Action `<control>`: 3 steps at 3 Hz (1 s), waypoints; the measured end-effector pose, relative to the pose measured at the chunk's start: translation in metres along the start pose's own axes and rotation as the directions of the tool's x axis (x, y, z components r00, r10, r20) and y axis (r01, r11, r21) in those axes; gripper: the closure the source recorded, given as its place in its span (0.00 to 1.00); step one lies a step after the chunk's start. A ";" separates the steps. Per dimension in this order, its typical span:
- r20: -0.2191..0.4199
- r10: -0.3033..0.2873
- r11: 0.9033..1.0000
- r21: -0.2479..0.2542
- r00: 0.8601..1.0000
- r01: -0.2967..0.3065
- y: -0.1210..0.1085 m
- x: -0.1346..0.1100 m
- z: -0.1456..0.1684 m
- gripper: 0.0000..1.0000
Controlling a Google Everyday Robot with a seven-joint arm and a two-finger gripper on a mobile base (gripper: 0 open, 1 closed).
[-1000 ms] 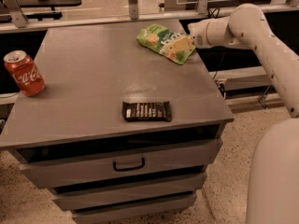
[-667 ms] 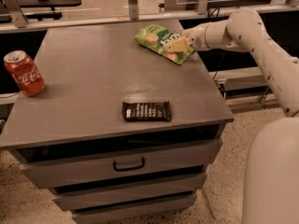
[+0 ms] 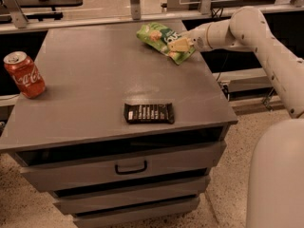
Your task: Move green rice chip bag near rxbar chocolate
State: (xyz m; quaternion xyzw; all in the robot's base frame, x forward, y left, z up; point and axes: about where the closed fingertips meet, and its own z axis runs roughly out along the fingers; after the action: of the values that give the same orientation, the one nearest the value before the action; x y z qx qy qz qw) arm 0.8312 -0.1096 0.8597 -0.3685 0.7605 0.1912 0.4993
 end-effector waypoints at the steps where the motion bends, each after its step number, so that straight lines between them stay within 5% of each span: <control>1: 0.003 -0.070 0.997 -0.020 0.998 0.070 0.016 -0.015 -0.018 1.00; 2: 0.025 -0.141 0.987 -0.074 0.990 0.142 0.040 -0.032 -0.036 1.00; 3: 0.057 -0.207 0.963 -0.164 0.977 0.214 0.068 -0.041 -0.054 1.00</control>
Offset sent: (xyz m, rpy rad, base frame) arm -0.0819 0.0209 0.0708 -0.0846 -0.1309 0.2415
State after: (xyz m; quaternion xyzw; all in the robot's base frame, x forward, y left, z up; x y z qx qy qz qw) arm 0.7568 -0.0853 0.9148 -0.4842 0.6881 0.2083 0.4987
